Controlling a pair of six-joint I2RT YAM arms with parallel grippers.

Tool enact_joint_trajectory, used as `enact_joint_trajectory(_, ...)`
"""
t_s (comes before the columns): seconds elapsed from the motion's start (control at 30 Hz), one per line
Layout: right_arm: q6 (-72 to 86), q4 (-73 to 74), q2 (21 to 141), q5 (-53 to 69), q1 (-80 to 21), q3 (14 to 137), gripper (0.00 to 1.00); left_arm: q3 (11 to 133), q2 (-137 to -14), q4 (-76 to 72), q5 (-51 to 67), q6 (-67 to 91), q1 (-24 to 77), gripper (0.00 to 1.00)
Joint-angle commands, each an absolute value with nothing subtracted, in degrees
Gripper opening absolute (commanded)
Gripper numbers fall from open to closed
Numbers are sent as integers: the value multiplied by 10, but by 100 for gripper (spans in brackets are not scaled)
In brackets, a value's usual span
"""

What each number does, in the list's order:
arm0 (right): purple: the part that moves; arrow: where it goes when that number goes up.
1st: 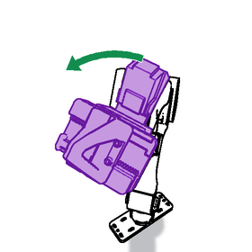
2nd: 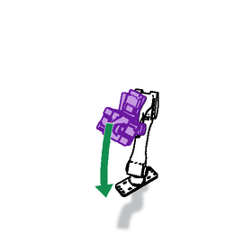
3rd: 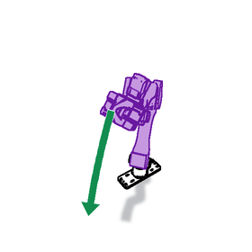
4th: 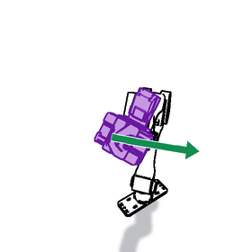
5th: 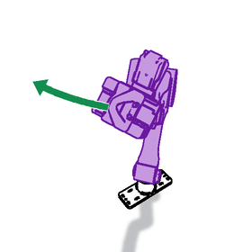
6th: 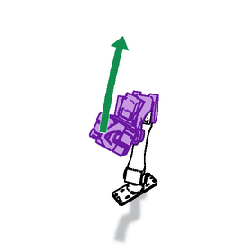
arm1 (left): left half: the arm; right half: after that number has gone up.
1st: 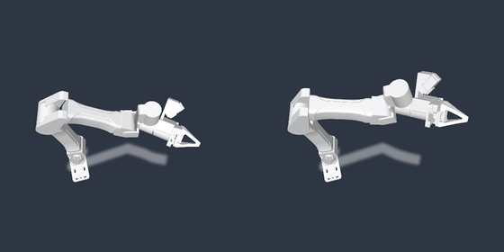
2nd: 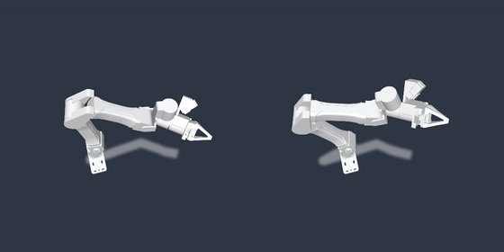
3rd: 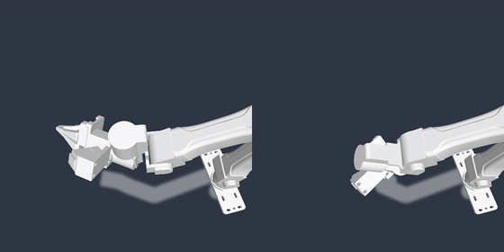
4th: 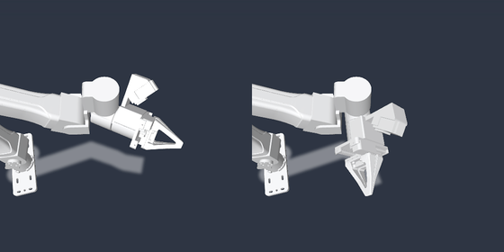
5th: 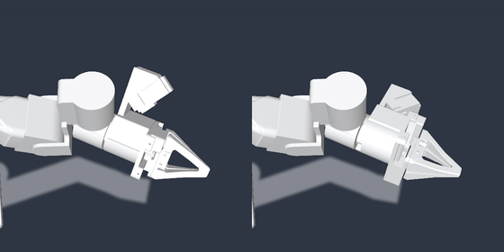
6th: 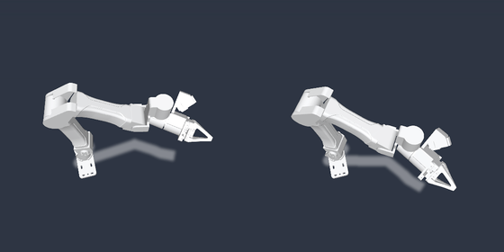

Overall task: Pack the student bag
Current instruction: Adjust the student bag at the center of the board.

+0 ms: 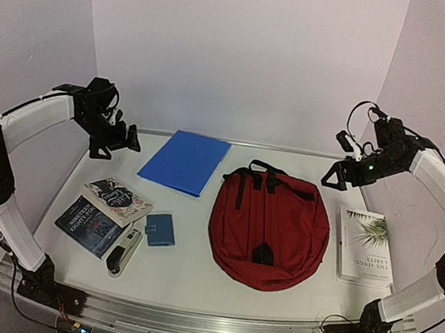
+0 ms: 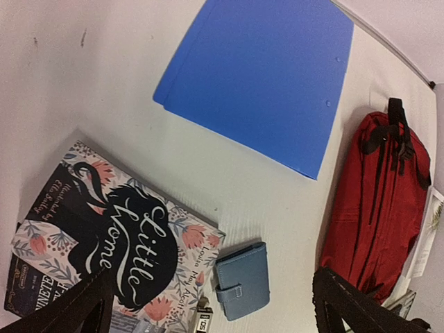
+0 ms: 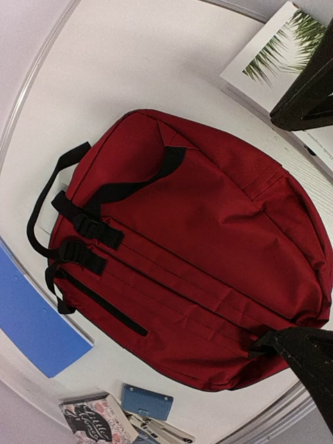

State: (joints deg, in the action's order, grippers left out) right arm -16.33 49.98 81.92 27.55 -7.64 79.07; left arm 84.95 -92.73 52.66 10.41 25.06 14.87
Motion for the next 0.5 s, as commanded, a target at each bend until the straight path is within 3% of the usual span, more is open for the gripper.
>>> enact_joint_trajectory(0.0, -226, 549, 829, 288, -76, 775, 98, 862, -916, 514, 170, 222, 173, 100)
enact_joint_trajectory(0.27, -262, 584, 887, 265, -75, 747, 98, 895, -980, 494, 164, 190, 320, 100)
enact_joint_trajectory(0.47, -261, 635, 953, 282, -70, 784, 98, 1041, -1117, 562, 148, 117, 470, 100)
